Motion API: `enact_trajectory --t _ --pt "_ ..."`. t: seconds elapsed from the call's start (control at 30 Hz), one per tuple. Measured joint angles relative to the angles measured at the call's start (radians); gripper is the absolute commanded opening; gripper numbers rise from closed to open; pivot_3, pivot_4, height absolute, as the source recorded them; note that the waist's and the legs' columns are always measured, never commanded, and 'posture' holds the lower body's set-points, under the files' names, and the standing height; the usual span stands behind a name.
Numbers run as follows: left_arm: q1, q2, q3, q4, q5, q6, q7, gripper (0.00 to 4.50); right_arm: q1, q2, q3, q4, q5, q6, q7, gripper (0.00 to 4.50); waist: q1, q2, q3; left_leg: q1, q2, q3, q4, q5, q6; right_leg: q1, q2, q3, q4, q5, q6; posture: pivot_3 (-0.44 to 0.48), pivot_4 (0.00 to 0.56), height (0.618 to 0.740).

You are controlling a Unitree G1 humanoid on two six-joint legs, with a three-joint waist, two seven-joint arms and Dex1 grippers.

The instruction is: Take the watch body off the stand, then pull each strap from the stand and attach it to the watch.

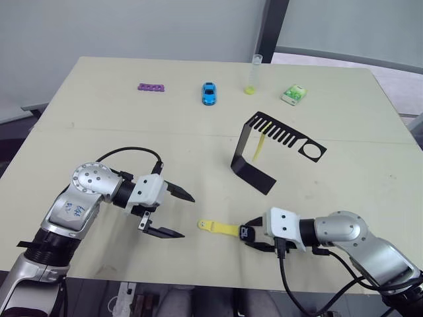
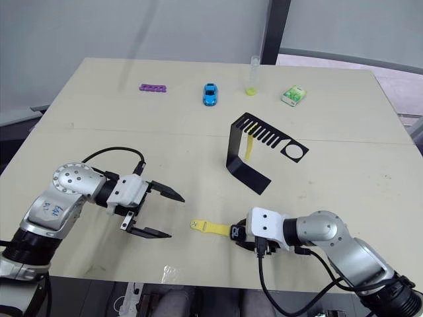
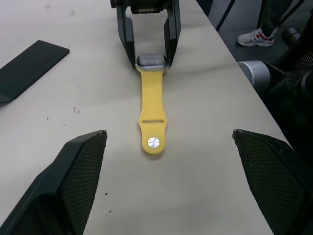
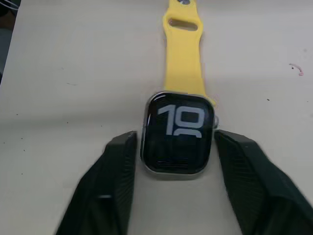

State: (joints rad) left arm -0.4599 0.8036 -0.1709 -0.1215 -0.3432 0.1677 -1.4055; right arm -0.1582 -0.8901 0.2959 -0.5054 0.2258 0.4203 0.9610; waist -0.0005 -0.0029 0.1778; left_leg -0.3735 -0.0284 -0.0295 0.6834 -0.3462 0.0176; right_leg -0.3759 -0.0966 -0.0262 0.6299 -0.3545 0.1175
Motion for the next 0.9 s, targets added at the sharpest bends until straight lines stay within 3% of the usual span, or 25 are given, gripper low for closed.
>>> enact_trajectory --t 0.03,0.1,0.23,0.4,0.5,0.7,0.9 --pt "0.0 -0.001 0.0 -0.006 0.0 0.001 0.007 4.5 0.013 -0.009 -0.021 -0.009 0.012 0.007 0.006 4.49 0.0 0.0 0.0 0.0 0.0 0.0 0.0 0.0 0.0 0.0 0.0 0.0 0.0 0.0 0.0 0.0 0.15 0.74" --pt "0.001 -0.003 0.001 -0.01 0.0 0.011 0.023 4.5 0.063 -0.038 -0.097 -0.038 0.046 0.023 0.01 4.49 0.006 0.0 0.0 0.0 0.0 0.0 0.0 0.0 0.0 0.0 0.0 0.0 0.004 0.0 0.0 0.0 0.15 0.74" --pt "0.068 0.005 0.095 -0.01 -0.045 0.102 0.096 4.5 0.303 -0.043 -0.448 -0.139 0.2 0.086 0.013 4.49 0.017 0.0 0.0 0.0 -0.001 -0.001 0.0 0.0 0.001 0.0 0.0 0.0 0.006 0.0 0.0 0.0 0.15 0.74" --pt "0.202 0.028 0.287 0.001 -0.154 0.291 0.209 4.5 0.587 0.11 -0.911 -0.188 0.386 0.181 0.002 4.49 0.021 0.0 0.0 0.002 0.0 0.0 -0.001 0.0 0.0 0.002 0.0 0.002 0.007 0.0 0.0 0.0 0.15 0.74" --pt "0.237 0.042 0.412 0.042 -0.204 0.386 0.274 4.5 0.709 0.188 -1.069 -0.175 0.398 0.181 -0.007 4.49 0.021 0.0 0.0 0.003 0.0 0.0 -0.002 0.0 0.001 0.002 0.0 0.004 0.007 0.0 0.0 0.0 0.15 0.74" --pt "0.242 0.063 0.563 0.193 -0.219 0.423 0.356 4.5 0.802 0.311 -1.206 -0.145 0.412 0.146 -0.042 4.49 0.014 0.0 0.0 0.004 0.0 0.0 -0.004 -0.001 0.0 0.001 0.0 0.006 0.007 0.0 0.0 0.0 0.15 0.74" --pt "0.233 0.028 0.533 0.156 -0.217 0.398 0.378 4.5 0.742 0.318 -1.143 -0.161 0.435 0.141 -0.105 4.49 0.009 0.0 0.0 0.004 0.0 0.001 -0.004 -0.001 0.0 0.001 -0.001 0.007 0.006 0.0 0.0 0.0 0.15 0.74"
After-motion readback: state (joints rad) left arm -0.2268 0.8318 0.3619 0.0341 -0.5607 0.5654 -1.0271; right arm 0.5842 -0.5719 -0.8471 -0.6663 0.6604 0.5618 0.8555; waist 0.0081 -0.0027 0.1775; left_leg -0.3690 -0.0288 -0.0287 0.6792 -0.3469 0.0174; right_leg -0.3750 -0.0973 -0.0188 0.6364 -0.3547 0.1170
